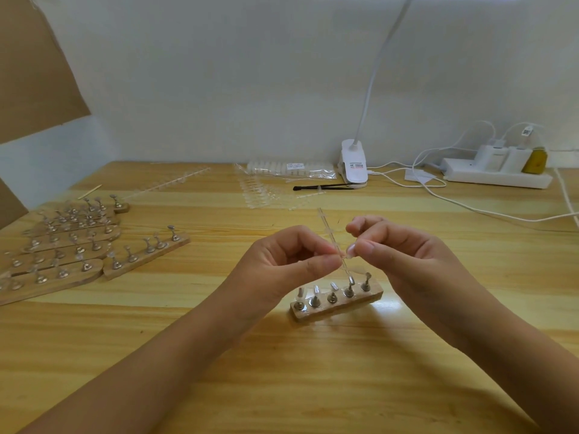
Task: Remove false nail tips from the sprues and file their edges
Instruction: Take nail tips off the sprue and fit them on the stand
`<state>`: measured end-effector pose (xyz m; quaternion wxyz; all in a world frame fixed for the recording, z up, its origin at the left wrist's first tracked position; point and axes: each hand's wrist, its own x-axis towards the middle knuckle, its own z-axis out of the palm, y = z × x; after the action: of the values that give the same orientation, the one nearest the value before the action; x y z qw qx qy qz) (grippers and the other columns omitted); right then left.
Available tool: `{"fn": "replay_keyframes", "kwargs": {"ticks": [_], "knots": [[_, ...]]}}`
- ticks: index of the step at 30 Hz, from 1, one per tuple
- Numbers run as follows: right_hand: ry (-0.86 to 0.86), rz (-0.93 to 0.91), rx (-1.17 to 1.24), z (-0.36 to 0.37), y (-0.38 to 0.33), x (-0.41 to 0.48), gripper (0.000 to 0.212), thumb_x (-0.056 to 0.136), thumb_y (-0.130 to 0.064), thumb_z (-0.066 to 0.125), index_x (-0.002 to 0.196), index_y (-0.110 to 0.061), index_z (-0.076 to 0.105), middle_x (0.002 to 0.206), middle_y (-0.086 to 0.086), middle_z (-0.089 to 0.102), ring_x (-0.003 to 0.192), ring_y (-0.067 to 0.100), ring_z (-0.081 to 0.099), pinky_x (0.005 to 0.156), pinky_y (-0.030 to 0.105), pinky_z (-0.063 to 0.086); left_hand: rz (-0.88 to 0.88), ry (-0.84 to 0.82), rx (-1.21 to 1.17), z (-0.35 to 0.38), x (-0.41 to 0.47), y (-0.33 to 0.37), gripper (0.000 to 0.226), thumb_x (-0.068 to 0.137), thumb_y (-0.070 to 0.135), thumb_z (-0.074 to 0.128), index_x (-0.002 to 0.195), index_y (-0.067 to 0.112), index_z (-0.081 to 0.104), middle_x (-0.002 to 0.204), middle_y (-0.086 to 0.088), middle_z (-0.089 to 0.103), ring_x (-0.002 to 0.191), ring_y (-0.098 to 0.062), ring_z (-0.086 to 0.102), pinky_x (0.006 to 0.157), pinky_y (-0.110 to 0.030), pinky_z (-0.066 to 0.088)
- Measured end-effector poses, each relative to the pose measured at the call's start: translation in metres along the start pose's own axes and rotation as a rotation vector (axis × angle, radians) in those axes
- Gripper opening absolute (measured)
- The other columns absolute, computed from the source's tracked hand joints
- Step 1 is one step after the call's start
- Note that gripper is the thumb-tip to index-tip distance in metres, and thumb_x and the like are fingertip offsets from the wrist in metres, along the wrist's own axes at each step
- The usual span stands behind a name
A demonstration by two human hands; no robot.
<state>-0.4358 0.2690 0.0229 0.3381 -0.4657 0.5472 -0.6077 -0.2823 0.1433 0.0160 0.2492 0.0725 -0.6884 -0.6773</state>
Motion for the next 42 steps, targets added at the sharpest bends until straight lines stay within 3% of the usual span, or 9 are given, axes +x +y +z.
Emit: {"fn": "replay_keyframes", "kwargs": {"ticks": [3,5,10,13,17,23,32,37,42], "knots": [[0.149,-0.070,-0.116,0.001,0.002,0.000,0.022,0.068,-0.038,0.085,0.070,-0.020,0.073,0.100,-0.016,0.060,0.097,-0.001,0.061,0.082,0.013,0.045,-0.032,0.082,0.130,0.001,-0.002,-0.002,0.011,0.082,0.023,0.076,0.076,0.030,0.071,0.083,0.011,0.071,0.079,-0.002,0.064,0.073,-0.015,0.051],[0.278,-0.213,-0.430,0.003,0.007,0.000,0.018,0.068,-0.040,0.076,0.068,-0.023,0.069,0.100,-0.019,0.055,0.105,0.004,0.056,0.091,0.010,0.037,-0.025,0.134,0.322,0.003,-0.004,-0.004,0.012,0.084,0.023,0.077,0.077,0.028,0.070,0.083,0.010,0.071,0.073,-0.007,0.065,0.066,-0.017,0.052],[0.336,-0.628,-1.007,0.009,0.015,-0.005,0.017,0.081,-0.034,0.067,0.074,-0.019,0.067,0.112,-0.006,0.047,0.109,0.014,0.045,0.095,0.035,0.031,-0.005,0.153,0.457,0.010,-0.009,-0.005,0.010,0.086,0.032,0.074,0.079,0.030,0.067,0.079,0.012,0.067,0.063,-0.005,0.061,0.059,-0.018,0.051],[0.328,-0.661,-0.981,0.010,0.013,-0.004,0.019,0.083,-0.037,0.061,0.076,-0.021,0.068,0.112,-0.008,0.047,0.108,0.012,0.046,0.094,0.038,0.030,-0.041,0.150,0.357,0.012,-0.009,-0.003,0.009,0.084,0.034,0.072,0.079,0.028,0.067,0.077,0.012,0.066,0.066,-0.004,0.060,0.061,-0.015,0.050],[0.304,-0.514,-0.794,0.011,0.011,-0.003,0.015,0.081,-0.039,0.070,0.077,-0.025,0.067,0.109,-0.013,0.053,0.112,0.012,0.050,0.098,0.044,0.037,-0.080,0.155,0.225,0.009,-0.006,-0.001,0.012,0.080,0.036,0.070,0.081,0.024,0.069,0.079,0.005,0.067,0.075,-0.008,0.061,0.072,-0.021,0.052],[0.260,-0.363,-0.544,0.011,0.005,-0.003,0.016,0.075,-0.042,0.066,0.076,-0.027,0.069,0.107,-0.012,0.056,0.116,0.016,0.052,0.099,0.023,0.037,-0.061,0.177,0.133,0.007,-0.003,0.001,0.029,0.074,0.042,0.069,0.089,0.017,0.072,0.082,0.004,0.073,0.081,-0.007,0.068,0.075,-0.016,0.052],[0.251,-0.524,-0.758,0.007,0.010,-0.003,0.017,0.081,-0.042,0.070,0.089,-0.027,0.072,0.108,-0.008,0.057,0.108,0.022,0.054,0.093,0.024,0.040,-0.098,0.133,0.134,0.009,-0.004,0.001,0.023,0.076,0.038,0.067,0.083,0.017,0.072,0.063,0.013,0.061,0.060,0.001,0.056,0.061,-0.011,0.044],[0.241,-0.746,-1.013,0.005,0.011,-0.003,0.025,0.086,-0.035,0.065,0.103,-0.019,0.076,0.113,0.000,0.058,0.100,0.022,0.054,0.090,0.037,0.043,-0.059,0.118,0.119,0.008,-0.003,0.004,0.019,0.078,0.032,0.068,0.082,0.014,0.071,0.054,0.020,0.057,0.052,0.008,0.054,0.057,-0.002,0.040],[0.208,-0.704,-0.885,0.006,0.008,-0.004,0.024,0.086,-0.036,0.065,0.106,-0.025,0.072,0.114,-0.003,0.058,0.105,0.019,0.053,0.093,0.029,0.041,-0.063,0.104,0.136,0.006,-0.004,0.003,0.010,0.076,0.035,0.070,0.070,0.027,0.070,0.059,0.015,0.050,0.055,0.001,0.043,0.058,-0.009,0.039]]}}
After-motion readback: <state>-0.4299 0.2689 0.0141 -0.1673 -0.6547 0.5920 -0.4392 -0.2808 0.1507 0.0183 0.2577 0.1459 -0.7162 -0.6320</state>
